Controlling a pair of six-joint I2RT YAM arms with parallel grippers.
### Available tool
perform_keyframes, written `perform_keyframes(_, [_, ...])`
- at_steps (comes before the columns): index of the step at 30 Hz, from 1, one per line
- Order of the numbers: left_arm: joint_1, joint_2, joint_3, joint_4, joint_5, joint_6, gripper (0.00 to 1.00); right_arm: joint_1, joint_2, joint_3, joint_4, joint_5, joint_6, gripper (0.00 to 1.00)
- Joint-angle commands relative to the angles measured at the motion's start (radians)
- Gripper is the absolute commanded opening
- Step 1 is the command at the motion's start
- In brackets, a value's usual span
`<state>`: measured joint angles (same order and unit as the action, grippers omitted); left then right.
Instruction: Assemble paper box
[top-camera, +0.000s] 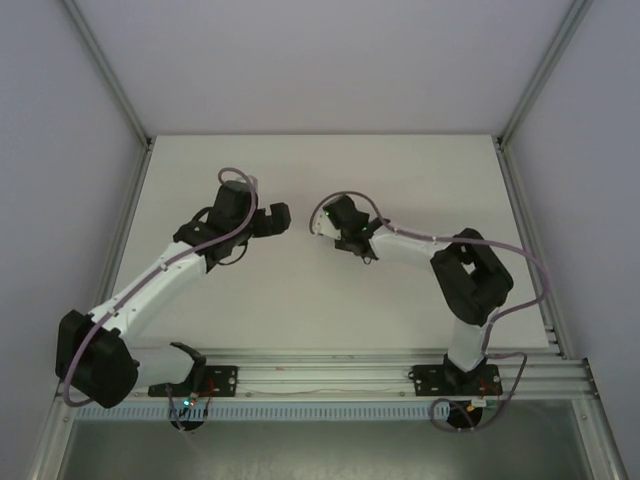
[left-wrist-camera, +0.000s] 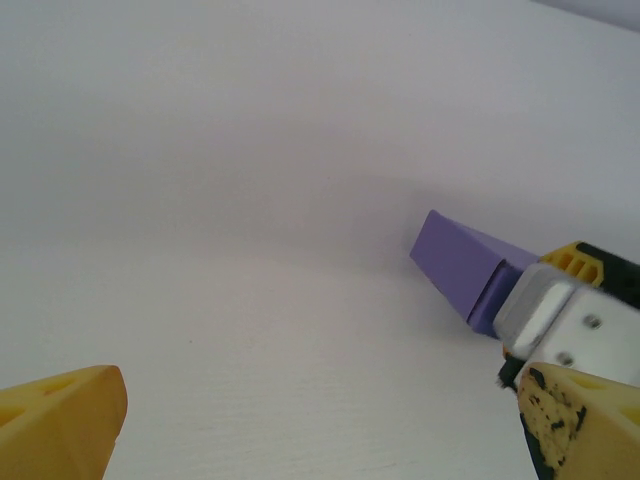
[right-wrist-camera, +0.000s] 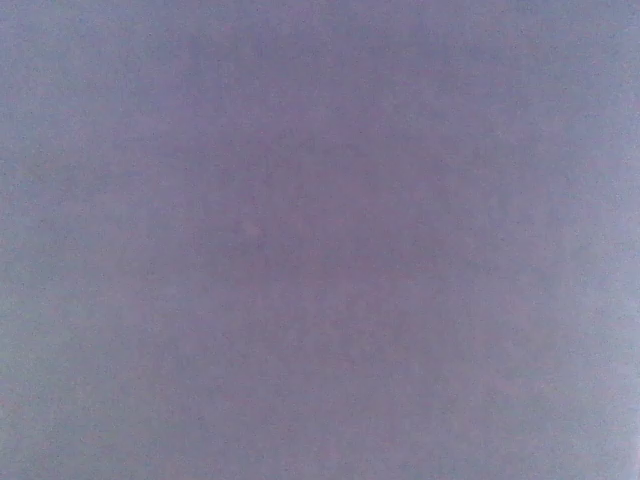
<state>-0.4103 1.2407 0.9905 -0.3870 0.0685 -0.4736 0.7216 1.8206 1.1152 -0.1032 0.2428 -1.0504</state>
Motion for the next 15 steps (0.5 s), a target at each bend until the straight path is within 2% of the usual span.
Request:
perform_keyframes(1, [0.007, -0.041, -0.029, -0.031, -0.049, -0.014, 1.00, 0.047, 0.005, -0.071, 0.232, 0.117, -0.142, 0.46])
perform_keyframes(5, [0.007, -0.064, -0.048, -0.040, -0.062, -0.019, 1.00, 0.073, -0.008, -0.137, 0.308, 0.096, -0.179, 0.56])
perform_keyframes(10, [0.007, -0.083, -0.054, -0.058, -0.075, -0.016, 1.00, 0.105, -0.095, -0.200, 0.249, 0.135, -0.142, 0.89])
perform_keyframes(12, [0.007, -0.092, -0.058, -0.054, -0.076, -0.013, 1.00, 0.117, -0.179, -0.213, 0.149, 0.064, -0.047, 0.96])
perform_keyframes(15, [0.007, -0.098, -0.065, -0.024, -0.091, -0.007, 1.00, 0.121, -0.325, -0.206, -0.073, -0.213, 0.144, 1.00])
